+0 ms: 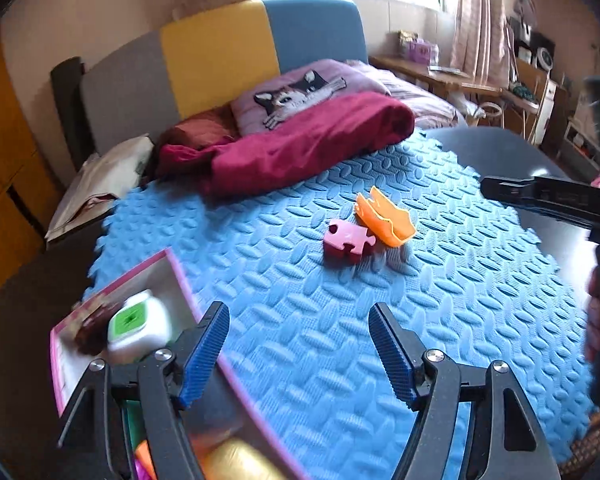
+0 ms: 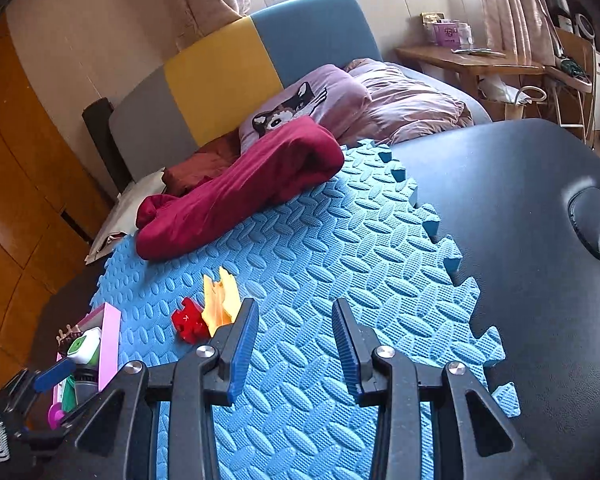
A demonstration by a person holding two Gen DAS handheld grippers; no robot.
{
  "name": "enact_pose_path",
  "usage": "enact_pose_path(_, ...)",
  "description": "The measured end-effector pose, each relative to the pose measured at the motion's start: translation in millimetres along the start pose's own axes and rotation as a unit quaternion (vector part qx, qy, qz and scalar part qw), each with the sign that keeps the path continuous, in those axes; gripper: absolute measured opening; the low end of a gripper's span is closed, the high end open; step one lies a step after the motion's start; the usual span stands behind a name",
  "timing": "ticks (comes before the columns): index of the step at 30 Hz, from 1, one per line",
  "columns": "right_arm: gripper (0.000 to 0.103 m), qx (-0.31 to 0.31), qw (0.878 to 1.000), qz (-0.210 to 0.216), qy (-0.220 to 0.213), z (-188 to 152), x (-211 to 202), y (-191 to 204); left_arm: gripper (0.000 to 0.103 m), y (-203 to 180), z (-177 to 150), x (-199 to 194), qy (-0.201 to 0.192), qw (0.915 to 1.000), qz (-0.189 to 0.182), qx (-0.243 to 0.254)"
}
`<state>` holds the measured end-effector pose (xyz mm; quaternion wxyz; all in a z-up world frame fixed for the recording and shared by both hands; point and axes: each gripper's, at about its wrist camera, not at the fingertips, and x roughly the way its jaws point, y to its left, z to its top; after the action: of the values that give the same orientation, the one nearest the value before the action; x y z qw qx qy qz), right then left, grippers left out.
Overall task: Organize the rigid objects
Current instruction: 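Grasp the red K puzzle piece with the left gripper while right approaches the orange chute, then lift the puzzle piece with the left gripper while right grasps the orange chute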
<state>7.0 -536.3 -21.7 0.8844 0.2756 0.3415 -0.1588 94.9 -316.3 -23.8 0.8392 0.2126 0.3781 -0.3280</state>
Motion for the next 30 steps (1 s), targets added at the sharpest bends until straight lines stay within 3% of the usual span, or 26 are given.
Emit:
enact_pose_path(7,0.038,0.010,1.000,0.012,0.006,-1.8,0.6,1.4,0.083,-17.8,27.9,50.7,0.031,0.9992,-0.013,0.021)
enact_pose_path(17,0.038,0.014,0.999,0.028,0.012,-1.6,1.4,3.2,0.082,-35.5,54.5,99.9,0.057,0.9954,-0.004,0.076)
enact_pose_path(18,0.038,0.014,0.999,0.029,0.012,-1.5,1.4,3.3,0.074,-34.1,55.9,103.0,0.062,0.9953,-0.006,0.074)
enact_pose_path(19,0.038,0.015,0.999,0.029,0.012,-1.4,1.2,3.3,0.058,-31.9,56.9,105.5,0.067,0.9954,-0.023,0.065)
enact_pose_path(20,0.038,0.015,0.999,0.029,0.011,-1.2,0.9,3.4,0.048,-29.5,57.9,106.5,0.070,0.9951,-0.049,0.050)
enact_pose_path(30,0.038,0.013,1.000,0.020,0.020,-2.9,4.3,1.8,0.047,-44.3,21.9,68.6,0.070,0.9946,-0.064,0.041)
